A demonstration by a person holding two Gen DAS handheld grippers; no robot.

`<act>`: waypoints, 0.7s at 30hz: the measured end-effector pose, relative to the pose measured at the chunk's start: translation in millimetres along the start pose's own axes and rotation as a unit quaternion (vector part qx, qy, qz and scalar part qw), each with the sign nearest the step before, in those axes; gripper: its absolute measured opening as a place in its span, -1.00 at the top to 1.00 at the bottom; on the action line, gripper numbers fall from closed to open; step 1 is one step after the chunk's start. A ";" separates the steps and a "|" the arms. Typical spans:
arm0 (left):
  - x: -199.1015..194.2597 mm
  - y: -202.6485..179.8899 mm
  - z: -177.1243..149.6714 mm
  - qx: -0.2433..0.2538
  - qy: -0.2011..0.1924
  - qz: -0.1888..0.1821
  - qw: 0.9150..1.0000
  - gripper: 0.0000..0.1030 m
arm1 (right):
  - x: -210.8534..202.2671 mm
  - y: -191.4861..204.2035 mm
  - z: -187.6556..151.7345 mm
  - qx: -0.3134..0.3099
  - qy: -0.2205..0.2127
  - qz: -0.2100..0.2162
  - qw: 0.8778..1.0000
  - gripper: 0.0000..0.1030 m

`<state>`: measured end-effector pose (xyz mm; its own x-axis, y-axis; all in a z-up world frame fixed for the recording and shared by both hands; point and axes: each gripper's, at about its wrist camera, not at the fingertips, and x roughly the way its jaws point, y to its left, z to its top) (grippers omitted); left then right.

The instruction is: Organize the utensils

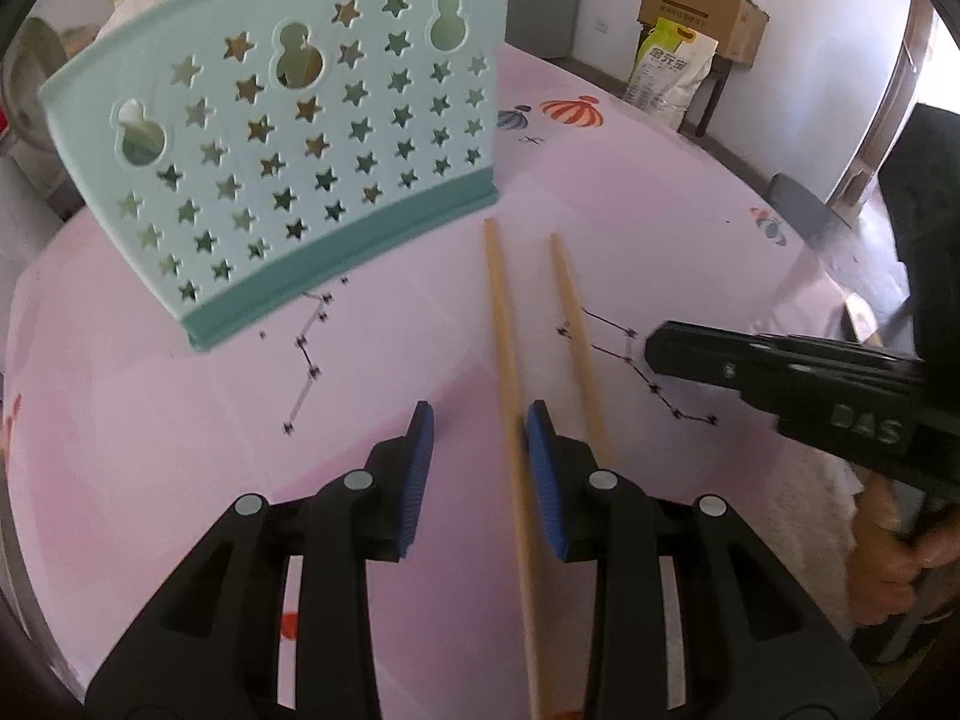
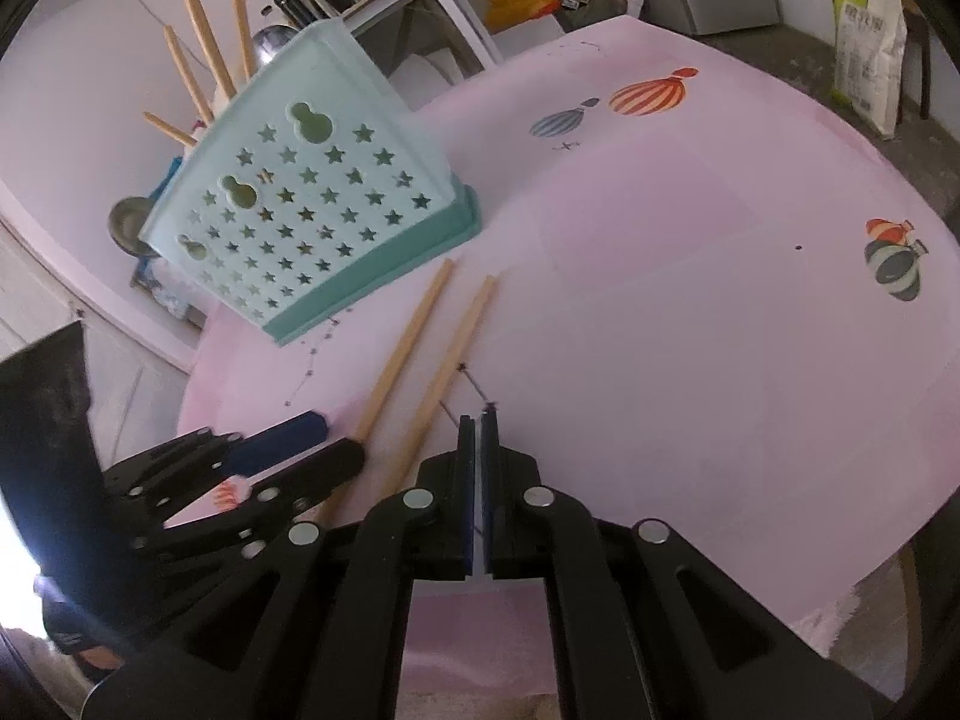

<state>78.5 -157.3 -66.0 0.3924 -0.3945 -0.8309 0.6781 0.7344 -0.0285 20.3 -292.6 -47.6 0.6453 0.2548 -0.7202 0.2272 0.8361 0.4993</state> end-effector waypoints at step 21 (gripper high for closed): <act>-17.6 37.2 -20.6 -0.057 -0.010 0.031 0.998 0.90 | 23.1 45.7 10.5 -0.107 0.000 -0.107 0.988 0.72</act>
<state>83.9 -111.7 -63.8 0.4446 -0.3574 -0.8213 0.5779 0.8150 -0.0418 53.3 -253.6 -36.3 0.6002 0.0613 -0.7975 0.1979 0.9547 0.2224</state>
